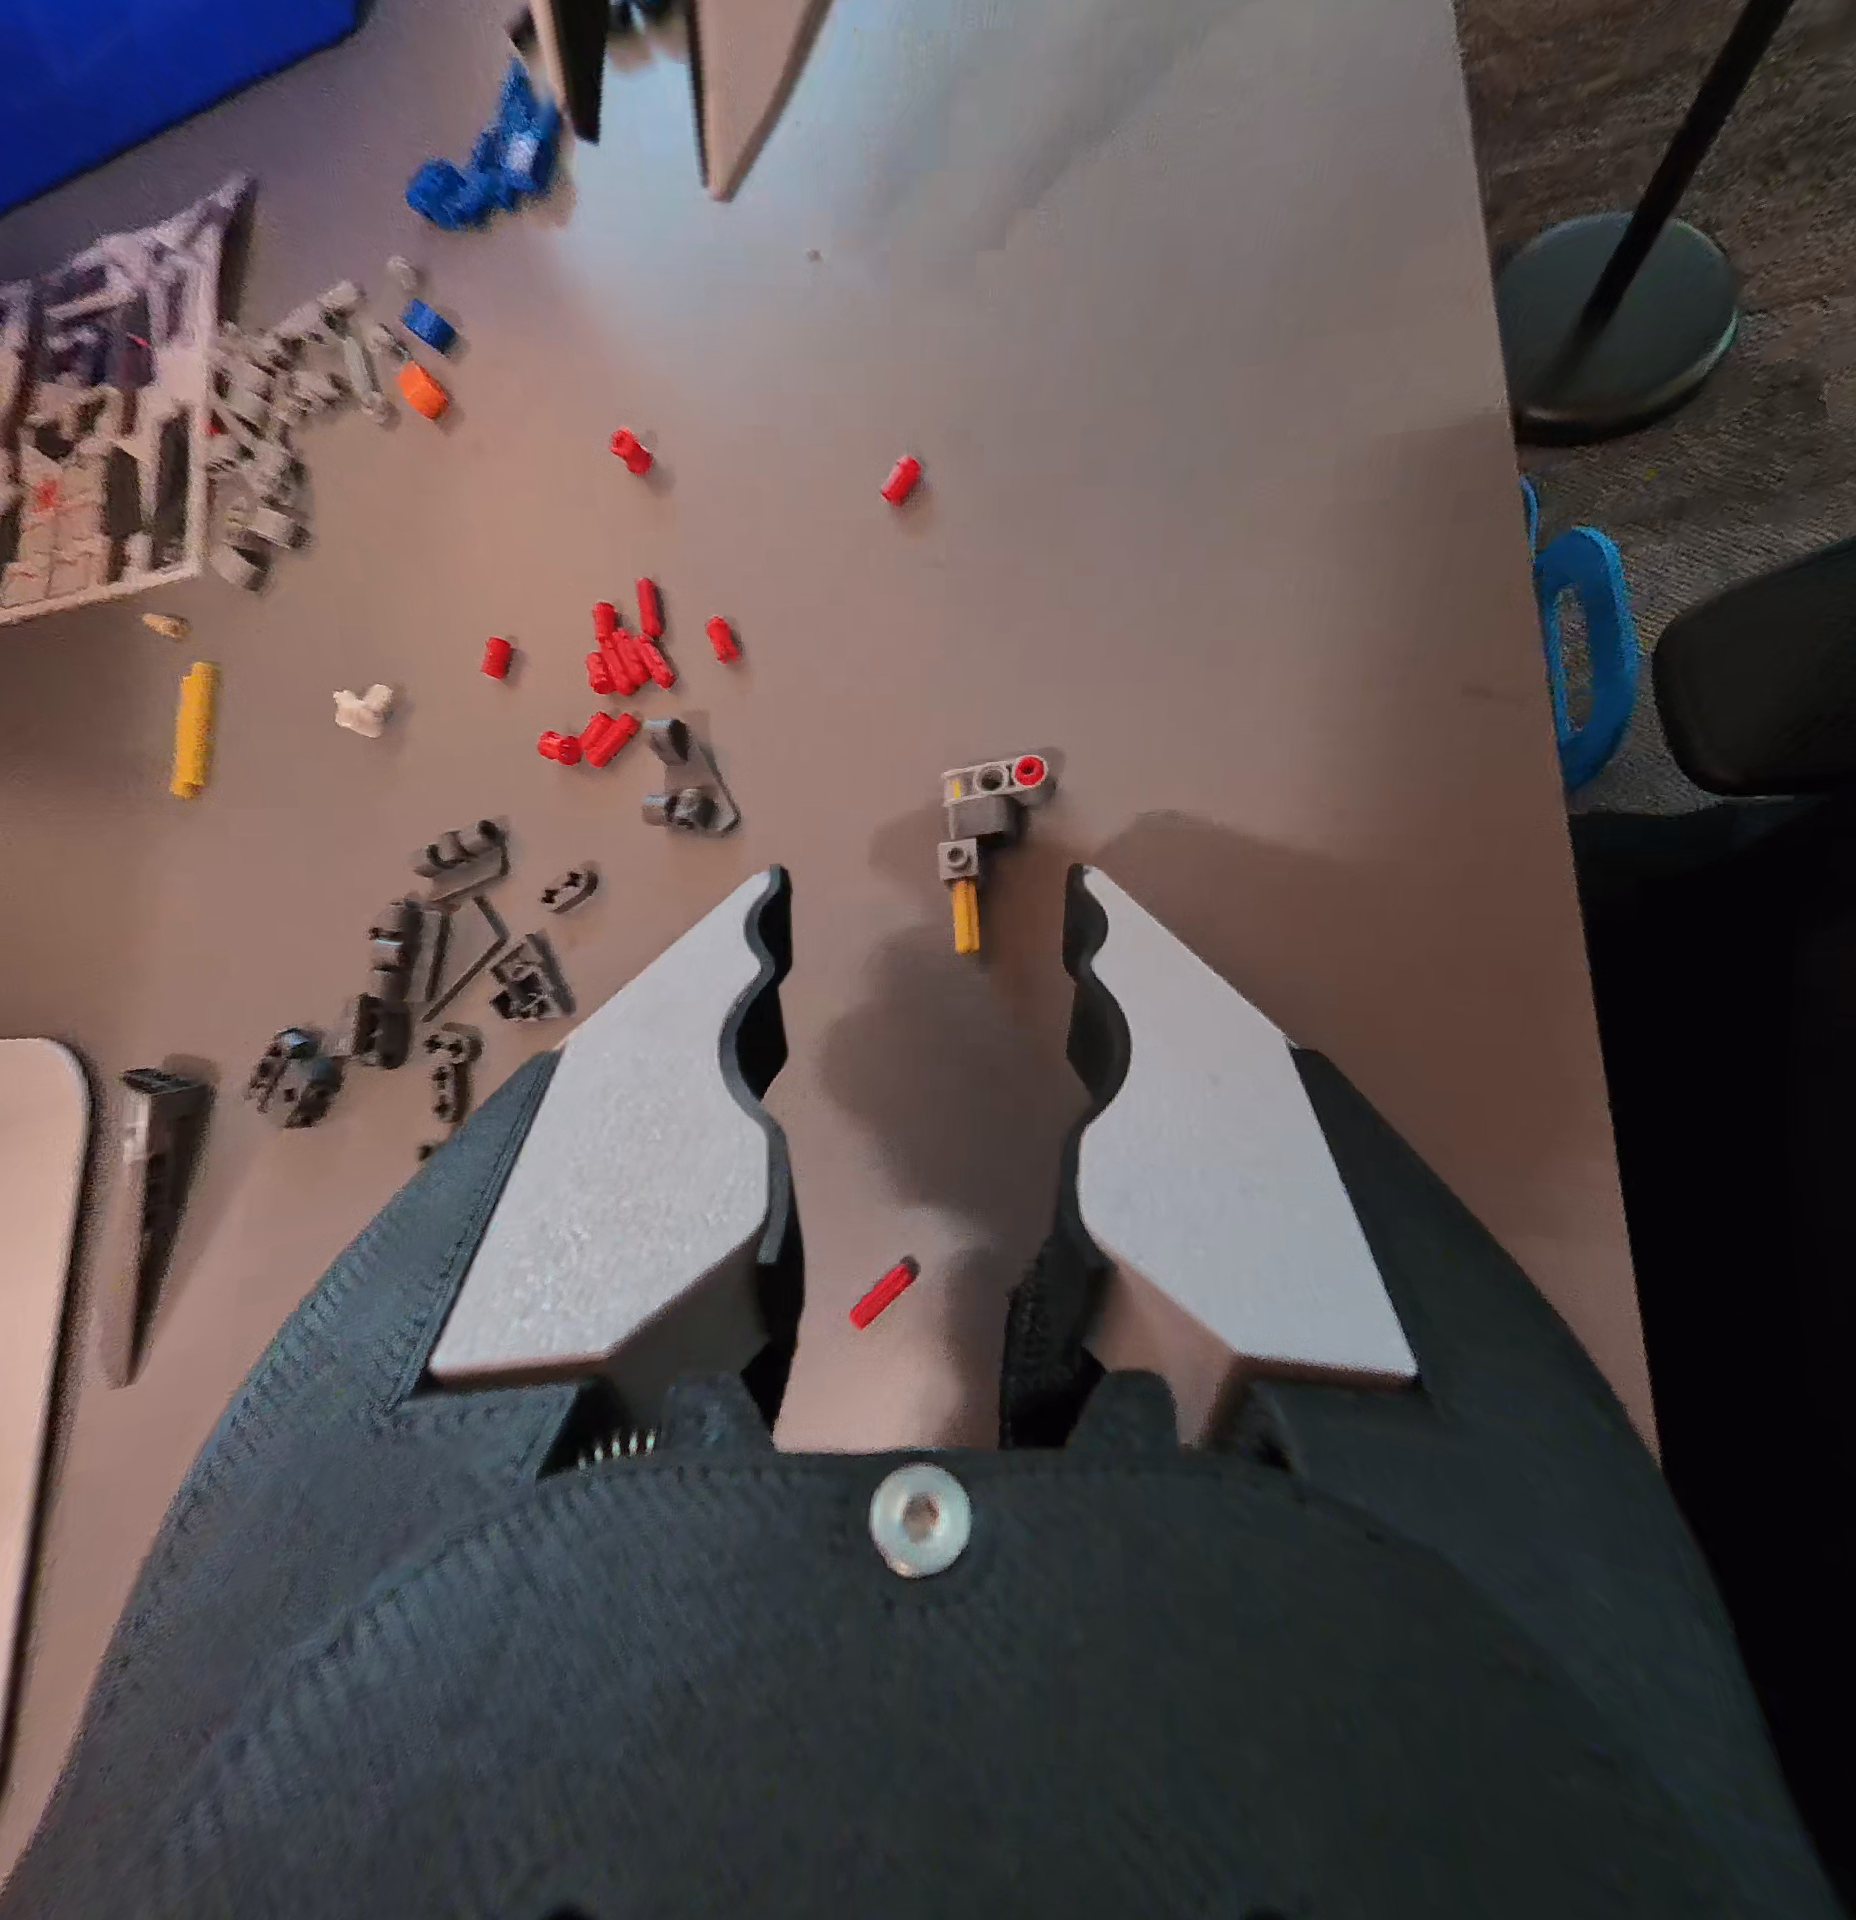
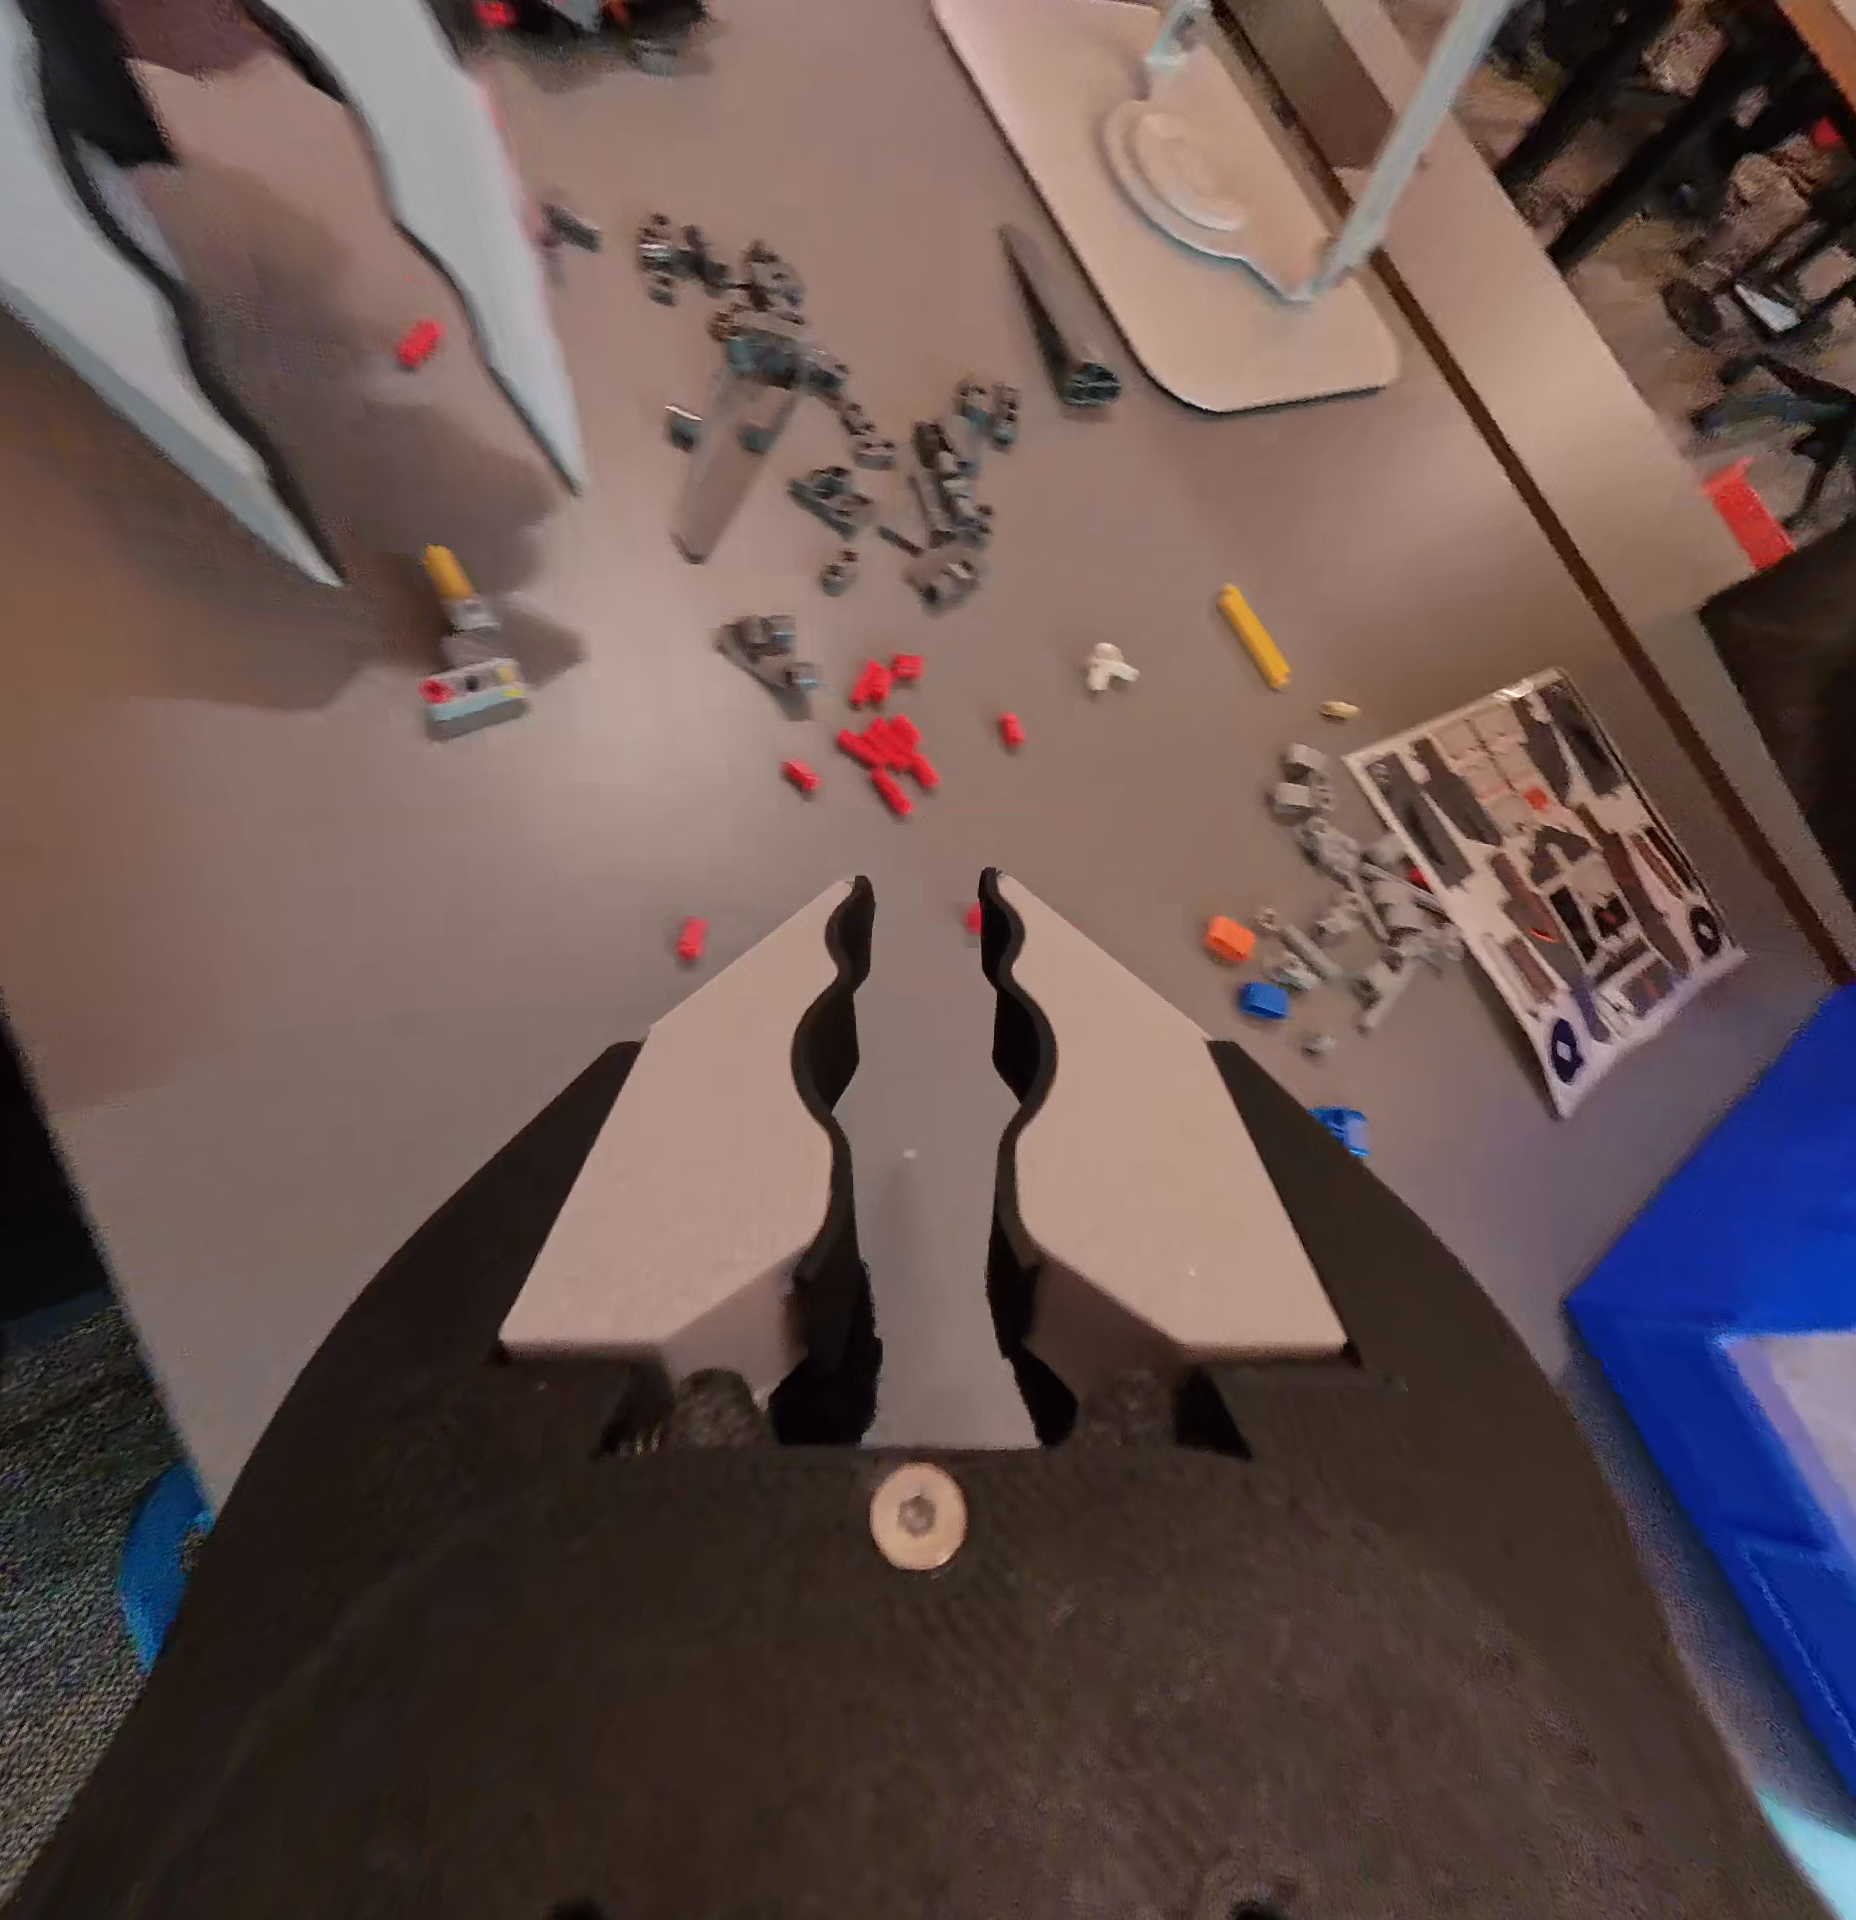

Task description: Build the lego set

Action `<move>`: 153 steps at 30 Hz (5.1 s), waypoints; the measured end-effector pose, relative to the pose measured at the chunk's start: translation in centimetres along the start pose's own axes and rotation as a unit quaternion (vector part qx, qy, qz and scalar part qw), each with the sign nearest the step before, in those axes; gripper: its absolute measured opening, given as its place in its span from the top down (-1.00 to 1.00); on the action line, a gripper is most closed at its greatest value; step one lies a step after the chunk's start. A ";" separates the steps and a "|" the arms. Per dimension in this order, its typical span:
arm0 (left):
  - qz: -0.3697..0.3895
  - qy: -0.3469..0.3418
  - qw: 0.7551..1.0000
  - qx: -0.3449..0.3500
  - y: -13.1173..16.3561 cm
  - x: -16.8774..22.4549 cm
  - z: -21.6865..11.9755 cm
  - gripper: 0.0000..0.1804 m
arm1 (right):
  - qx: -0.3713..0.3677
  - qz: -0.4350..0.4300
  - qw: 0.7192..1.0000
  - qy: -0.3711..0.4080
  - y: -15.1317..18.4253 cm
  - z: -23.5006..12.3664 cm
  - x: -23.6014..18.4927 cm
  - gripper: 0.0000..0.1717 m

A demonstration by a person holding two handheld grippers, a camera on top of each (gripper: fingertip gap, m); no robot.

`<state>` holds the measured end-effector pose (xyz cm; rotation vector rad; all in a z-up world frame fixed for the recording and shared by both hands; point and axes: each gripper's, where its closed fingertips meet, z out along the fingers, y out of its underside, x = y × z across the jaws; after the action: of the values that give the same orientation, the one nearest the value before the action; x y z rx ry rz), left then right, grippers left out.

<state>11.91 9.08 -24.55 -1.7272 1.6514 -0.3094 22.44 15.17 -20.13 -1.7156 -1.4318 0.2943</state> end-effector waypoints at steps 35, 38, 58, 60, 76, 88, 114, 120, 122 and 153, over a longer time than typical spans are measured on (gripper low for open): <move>0.011 -0.126 0.990 0.068 1.2 -4.9 -4.0 0.57 | -0.246 -0.118 0.958 -0.085 8.6 8.6 15.3 0.86; 0.013 -0.126 0.990 0.066 1.2 -4.9 -3.9 0.57 | -0.248 -0.119 0.957 -0.094 8.6 8.7 15.2 0.91; -0.131 -0.106 0.974 0.153 0.2 -7.6 -6.6 0.77 | 0.037 -0.297 0.954 -0.014 -10.1 4.7 -1.2 0.91; -0.147 -0.101 0.971 0.160 0.5 -7.8 -6.9 0.77 | 0.031 -0.326 0.945 0.022 -10.7 4.8 -2.1 0.91; -0.241 0.040 0.926 0.289 -2.2 -6.2 -8.8 0.74 | 0.132 -0.370 0.912 0.115 -15.0 4.6 -5.7 0.92; -0.238 0.054 0.911 0.331 -3.6 -5.7 -9.7 0.82 | 0.147 -0.461 0.851 0.205 -16.0 4.4 -6.1 0.92; -0.143 0.022 0.940 0.308 -3.0 -5.3 -10.3 0.93 | 0.158 -0.254 0.952 0.070 -16.8 1.8 -5.7 0.81; -0.039 -0.056 0.973 0.219 -2.0 -4.3 -8.2 0.92 | 0.092 -0.107 0.990 -0.013 -14.1 3.3 -5.9 0.85; -0.019 -0.030 0.983 0.181 -1.3 -3.0 -7.1 0.92 | 0.071 -0.089 0.993 -0.023 -12.9 3.5 -6.2 0.86; 0.018 0.034 0.999 0.025 4.1 0.5 -1.9 0.90 | -0.012 -0.024 0.992 -0.124 -6.7 6.5 -11.1 0.89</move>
<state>7.70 8.35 -25.92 -1.6646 1.7070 -0.3923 10.07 8.04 -22.81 -1.7054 -1.6593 0.4804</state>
